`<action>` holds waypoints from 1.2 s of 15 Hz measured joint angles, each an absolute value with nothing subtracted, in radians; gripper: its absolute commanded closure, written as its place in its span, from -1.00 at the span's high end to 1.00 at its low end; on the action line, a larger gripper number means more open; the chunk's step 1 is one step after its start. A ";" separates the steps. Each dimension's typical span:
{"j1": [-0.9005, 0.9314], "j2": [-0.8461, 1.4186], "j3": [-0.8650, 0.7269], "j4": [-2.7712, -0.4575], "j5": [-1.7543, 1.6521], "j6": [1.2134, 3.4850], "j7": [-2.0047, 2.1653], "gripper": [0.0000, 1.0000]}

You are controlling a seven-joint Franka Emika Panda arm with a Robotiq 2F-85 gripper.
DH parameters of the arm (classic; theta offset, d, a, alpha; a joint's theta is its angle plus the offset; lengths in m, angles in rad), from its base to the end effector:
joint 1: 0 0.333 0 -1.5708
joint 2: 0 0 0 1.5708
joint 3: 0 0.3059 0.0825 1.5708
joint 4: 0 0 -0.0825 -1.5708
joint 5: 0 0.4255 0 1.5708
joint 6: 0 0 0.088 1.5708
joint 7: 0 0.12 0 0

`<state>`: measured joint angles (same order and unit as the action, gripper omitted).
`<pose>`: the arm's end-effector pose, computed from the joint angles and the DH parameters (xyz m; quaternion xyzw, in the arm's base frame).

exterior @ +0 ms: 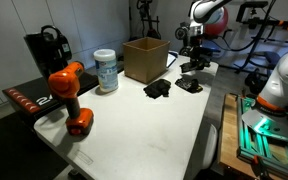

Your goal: Stack all the black gloves together

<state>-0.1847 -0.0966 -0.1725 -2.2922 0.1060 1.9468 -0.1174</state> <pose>0.4734 -0.1672 0.3253 -0.9804 0.1423 0.1085 0.0824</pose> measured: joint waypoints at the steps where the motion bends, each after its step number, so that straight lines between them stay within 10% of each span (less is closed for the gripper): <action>1: -0.178 -0.130 -0.167 -2.292 0.121 1.903 -0.095 -0.96; 18: -0.164 -0.161 -0.154 -2.303 0.139 1.883 -0.060 -0.96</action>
